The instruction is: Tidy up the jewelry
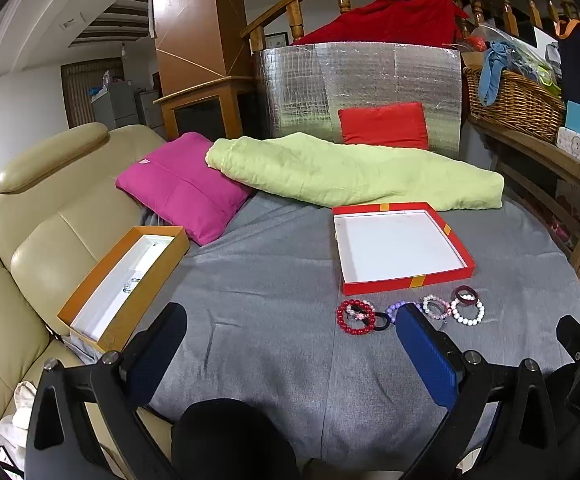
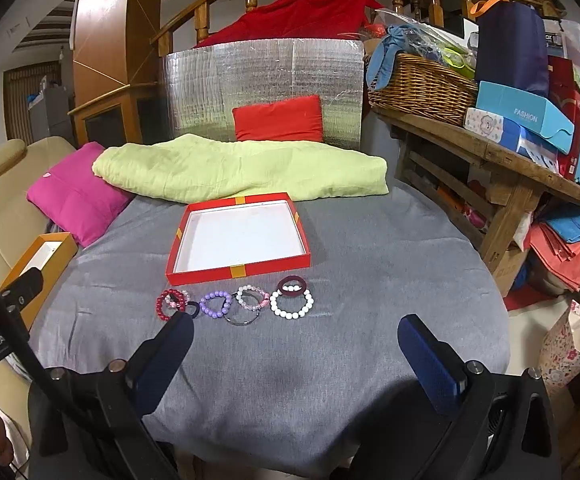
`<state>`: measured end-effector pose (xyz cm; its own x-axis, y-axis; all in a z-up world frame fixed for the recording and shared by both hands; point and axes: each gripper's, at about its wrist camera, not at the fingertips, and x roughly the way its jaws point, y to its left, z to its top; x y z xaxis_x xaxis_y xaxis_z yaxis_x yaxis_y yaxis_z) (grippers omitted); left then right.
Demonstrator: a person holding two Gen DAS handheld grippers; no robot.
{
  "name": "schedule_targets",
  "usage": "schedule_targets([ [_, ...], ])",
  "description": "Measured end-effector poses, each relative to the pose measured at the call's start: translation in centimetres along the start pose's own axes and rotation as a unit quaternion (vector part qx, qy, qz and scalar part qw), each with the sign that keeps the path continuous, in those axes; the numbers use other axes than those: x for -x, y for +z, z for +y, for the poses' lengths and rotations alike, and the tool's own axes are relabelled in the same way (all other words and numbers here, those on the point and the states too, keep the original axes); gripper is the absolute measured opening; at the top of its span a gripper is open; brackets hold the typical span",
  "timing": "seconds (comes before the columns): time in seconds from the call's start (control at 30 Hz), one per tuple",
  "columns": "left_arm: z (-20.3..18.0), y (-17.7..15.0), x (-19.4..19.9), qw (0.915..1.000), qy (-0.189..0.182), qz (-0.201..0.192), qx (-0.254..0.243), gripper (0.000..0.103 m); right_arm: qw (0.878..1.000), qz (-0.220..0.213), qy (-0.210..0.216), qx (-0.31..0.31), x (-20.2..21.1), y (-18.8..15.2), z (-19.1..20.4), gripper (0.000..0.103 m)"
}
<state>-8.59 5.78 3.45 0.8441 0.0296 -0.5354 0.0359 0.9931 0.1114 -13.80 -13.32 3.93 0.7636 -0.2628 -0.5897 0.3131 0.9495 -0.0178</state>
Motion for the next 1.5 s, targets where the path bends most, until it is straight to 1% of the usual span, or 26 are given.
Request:
schedule_targets([
  [0.87,-0.4,-0.1,-0.5,0.9999,-0.003,0.003,-0.010,0.103,1.000,0.010,-0.004,-0.002,-0.8,0.3,0.3,0.103],
  [1.2,-0.4,-0.3,-1.5,0.9999,-0.004,0.010,-0.012,0.103,1.000,0.017,-0.008,-0.004,-1.7,0.1,0.3,0.103],
  [1.27,-0.3,-0.4,-2.1,0.9998,-0.007,0.014,-0.011,0.103,1.000,0.017,-0.009,-0.004,-2.1,0.2,0.2,0.103],
  [1.33,0.2,-0.5,-3.3,0.9995,-0.020,0.023,-0.003,0.103,1.000,0.016,-0.011,-0.003,-2.8,0.2,-0.1,0.103],
  [1.43,1.2,-1.1,-6.2,0.9975,-0.049,0.050,0.012,0.103,1.000,0.022,-0.007,-0.005,-4.7,0.0,-1.3,0.103],
  [1.5,1.8,-1.8,-8.8,0.9948,-0.062,0.080,0.015,0.103,0.999,0.035,0.005,-0.016,-6.7,-0.5,-3.0,0.103],
])
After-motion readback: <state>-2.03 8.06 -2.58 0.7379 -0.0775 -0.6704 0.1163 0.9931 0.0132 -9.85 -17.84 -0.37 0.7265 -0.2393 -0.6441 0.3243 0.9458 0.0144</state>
